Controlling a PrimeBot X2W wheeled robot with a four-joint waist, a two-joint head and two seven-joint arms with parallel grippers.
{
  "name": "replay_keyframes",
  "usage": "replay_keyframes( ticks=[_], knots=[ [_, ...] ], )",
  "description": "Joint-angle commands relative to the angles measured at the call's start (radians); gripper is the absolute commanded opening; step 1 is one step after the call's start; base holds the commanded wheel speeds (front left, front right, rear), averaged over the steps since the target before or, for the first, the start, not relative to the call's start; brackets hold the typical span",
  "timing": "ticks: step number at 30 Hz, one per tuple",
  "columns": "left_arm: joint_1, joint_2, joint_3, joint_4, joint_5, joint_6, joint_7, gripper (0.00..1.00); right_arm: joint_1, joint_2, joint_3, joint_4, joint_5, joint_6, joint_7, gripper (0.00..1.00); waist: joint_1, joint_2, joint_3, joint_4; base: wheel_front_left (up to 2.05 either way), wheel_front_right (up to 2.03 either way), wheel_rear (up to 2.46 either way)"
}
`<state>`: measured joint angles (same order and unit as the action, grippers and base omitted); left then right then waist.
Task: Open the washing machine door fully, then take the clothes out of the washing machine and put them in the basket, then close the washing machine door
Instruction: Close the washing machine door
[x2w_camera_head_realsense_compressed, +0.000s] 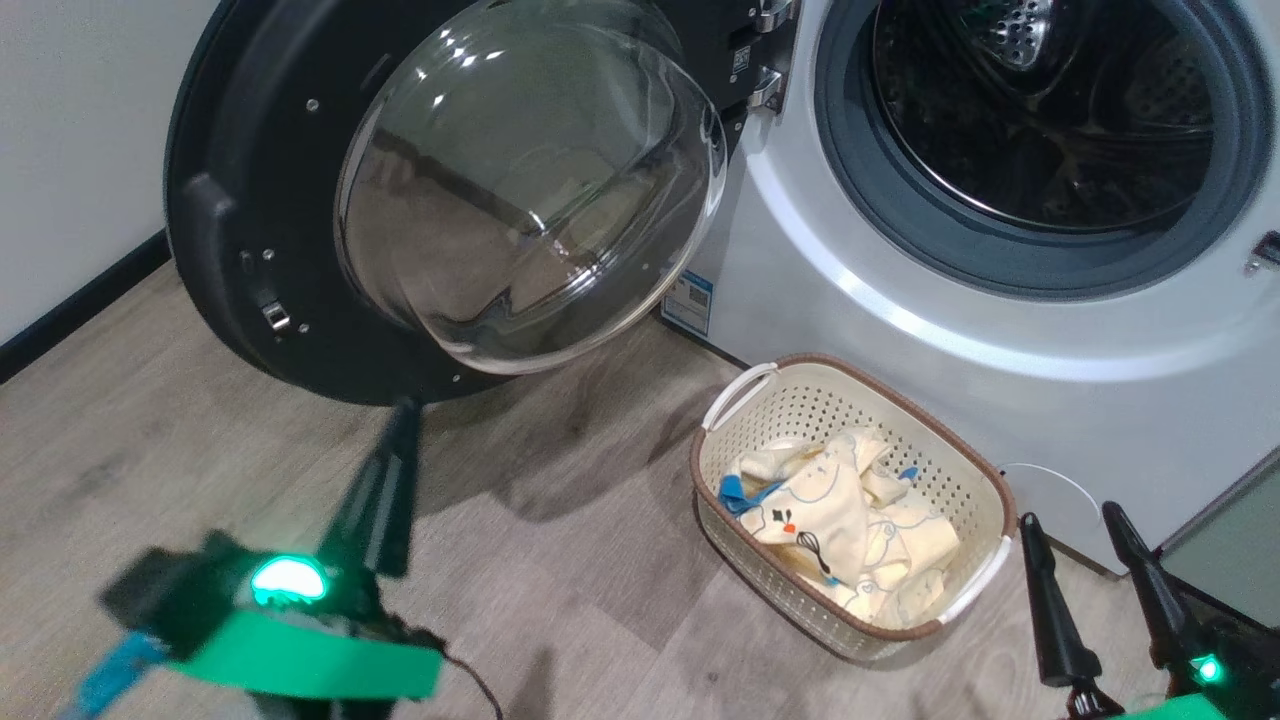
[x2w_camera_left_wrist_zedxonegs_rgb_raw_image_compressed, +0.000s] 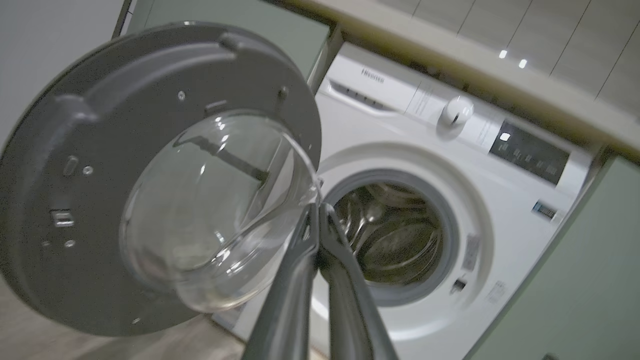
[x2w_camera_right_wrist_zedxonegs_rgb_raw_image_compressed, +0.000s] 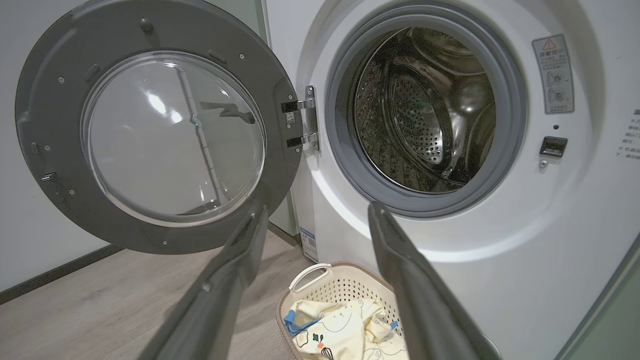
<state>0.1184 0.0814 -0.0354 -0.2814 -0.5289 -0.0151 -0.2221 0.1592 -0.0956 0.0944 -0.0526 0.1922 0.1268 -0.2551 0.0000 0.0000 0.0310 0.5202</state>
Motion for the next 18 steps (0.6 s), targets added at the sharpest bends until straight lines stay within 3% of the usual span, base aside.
replay_keyframes(
  ticks=[1, 8, 14, 18],
  knots=[
    [-0.063, -0.002, 0.048, -0.051, -0.047, -0.016, -0.012, 0.00, -0.032, -0.030, 0.014, -0.036, -0.005, 0.004, -0.007, 1.00, 0.0000, 0.0000, 0.001, 0.000, 0.00, 0.00, 0.00],
    [-0.125, -0.022, 0.148, -0.160, -0.485, -0.072, -0.003, 0.00, -0.030, -0.032, 0.012, -0.037, -0.004, 0.004, -0.007, 1.00, 0.0000, 0.0000, -0.001, -0.001, 0.00, 0.00, 0.00],
    [-0.202, 0.019, 0.294, -0.213, -0.700, -0.077, 0.021, 0.00, -0.027, -0.032, 0.010, -0.040, -0.002, 0.004, -0.007, 1.00, 0.0000, 0.0000, 0.001, -0.001, 0.00, 0.00, 0.00],
    [-0.275, 0.088, 0.399, -0.196, -0.780, -0.059, 0.037, 0.00, -0.028, -0.036, 0.008, -0.042, -0.002, 0.004, -0.007, 1.00, 0.0000, 0.0000, 0.007, 0.000, 0.00, 0.00, 0.00]
  ],
)
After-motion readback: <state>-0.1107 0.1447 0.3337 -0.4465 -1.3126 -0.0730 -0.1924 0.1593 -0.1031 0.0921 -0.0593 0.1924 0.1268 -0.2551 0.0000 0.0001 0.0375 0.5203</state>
